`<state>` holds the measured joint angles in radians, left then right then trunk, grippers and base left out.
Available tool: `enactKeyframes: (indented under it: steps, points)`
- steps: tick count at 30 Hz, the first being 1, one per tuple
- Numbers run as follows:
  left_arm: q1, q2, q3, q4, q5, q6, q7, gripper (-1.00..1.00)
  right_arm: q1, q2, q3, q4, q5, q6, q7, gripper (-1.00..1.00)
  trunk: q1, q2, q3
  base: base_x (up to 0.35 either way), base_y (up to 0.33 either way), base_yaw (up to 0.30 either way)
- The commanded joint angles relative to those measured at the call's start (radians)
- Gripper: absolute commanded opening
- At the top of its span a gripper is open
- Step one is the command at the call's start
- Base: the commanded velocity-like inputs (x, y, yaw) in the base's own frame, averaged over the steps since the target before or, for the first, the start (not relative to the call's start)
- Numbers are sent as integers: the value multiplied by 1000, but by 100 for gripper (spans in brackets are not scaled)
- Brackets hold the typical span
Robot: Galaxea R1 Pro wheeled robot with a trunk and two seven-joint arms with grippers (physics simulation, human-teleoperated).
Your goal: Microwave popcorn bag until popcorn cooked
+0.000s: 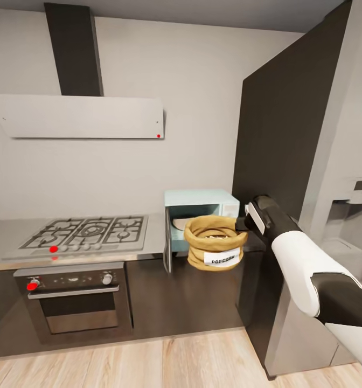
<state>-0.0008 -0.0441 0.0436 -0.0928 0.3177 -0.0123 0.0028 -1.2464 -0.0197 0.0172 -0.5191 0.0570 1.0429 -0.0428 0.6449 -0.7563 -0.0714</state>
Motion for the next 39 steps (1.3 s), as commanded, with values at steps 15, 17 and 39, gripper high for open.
enactKeyframes:
  steps: [15, 17, 39]
  points:
    - [0, 0, 4, -1, 3, -1, 0, 100, -1, 3, -4, -2, 4, 4, 1, -100, 1, -1, -2, 265, 0, 0]
    - [-1, 0, 4, -1, 3, -2, 0, 100, -1, 3, -5, -2, 4, 4, 1, -100, 1, -1, -2, 228, 0, 0]
    - [0, -1, 7, -5, 4, -2, 5, 100, 1, 72, -3, 40, 2, 4, -17, -100, 1, -1, -2, 71, 0, 0]
